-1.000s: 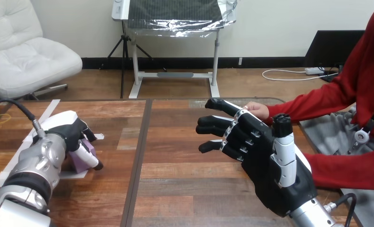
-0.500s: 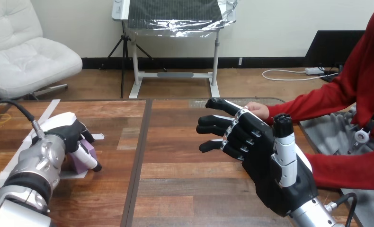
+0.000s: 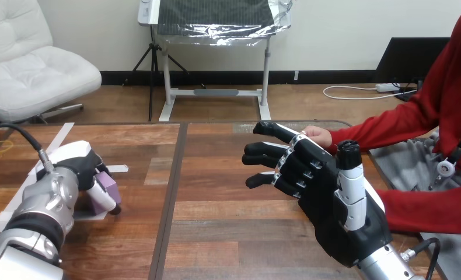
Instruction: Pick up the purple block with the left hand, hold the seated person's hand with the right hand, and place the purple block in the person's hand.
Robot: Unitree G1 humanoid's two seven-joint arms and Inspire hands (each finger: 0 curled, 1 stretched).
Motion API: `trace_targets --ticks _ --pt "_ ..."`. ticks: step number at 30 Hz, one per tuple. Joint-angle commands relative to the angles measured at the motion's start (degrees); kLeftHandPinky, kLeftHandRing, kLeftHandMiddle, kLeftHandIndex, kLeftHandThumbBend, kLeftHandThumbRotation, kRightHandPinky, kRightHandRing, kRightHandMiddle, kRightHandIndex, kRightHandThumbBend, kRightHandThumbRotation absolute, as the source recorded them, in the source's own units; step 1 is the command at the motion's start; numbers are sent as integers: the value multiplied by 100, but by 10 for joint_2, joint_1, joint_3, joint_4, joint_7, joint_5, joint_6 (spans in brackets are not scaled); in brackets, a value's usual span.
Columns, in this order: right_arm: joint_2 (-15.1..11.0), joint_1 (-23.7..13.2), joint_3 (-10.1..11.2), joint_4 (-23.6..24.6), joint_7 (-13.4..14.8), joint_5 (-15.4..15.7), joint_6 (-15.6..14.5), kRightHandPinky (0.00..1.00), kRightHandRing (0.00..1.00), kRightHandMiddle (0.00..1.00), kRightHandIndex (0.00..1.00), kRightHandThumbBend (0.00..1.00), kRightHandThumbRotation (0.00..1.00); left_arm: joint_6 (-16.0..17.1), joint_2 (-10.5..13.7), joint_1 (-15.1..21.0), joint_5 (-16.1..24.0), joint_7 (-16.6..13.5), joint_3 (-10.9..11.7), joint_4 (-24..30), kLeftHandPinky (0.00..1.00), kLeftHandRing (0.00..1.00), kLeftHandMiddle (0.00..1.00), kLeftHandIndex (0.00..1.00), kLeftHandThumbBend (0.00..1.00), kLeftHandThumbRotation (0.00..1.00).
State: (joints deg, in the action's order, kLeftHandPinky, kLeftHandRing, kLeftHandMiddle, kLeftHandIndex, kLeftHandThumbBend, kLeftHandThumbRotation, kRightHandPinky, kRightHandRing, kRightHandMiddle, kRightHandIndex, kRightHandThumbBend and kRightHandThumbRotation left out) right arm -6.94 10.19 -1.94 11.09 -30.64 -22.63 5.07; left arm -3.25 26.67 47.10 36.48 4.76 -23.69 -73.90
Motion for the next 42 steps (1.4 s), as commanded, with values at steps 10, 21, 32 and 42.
trace_targets --ticks 10,21,32,42 --pt "0 -26 2 32 -3 -8 13 61 75 74 80 81 100 -4 9 26 5 5 -13 14 48 77 82 73 82 9" --pt "0 -27 1 32 -1 -6 12 60 75 74 80 81 100 -1 14 24 6 7 -13 14 55 80 83 74 82 9" --pt "0 -28 2 32 -3 -9 11 60 75 74 80 81 100 4 18 24 9 11 -16 16 58 80 82 72 82 8" --pt "0 -30 2 31 -5 -11 10 60 75 73 79 81 100 15 19 17 7 -11 -13 18 32 45 55 66 80 1"
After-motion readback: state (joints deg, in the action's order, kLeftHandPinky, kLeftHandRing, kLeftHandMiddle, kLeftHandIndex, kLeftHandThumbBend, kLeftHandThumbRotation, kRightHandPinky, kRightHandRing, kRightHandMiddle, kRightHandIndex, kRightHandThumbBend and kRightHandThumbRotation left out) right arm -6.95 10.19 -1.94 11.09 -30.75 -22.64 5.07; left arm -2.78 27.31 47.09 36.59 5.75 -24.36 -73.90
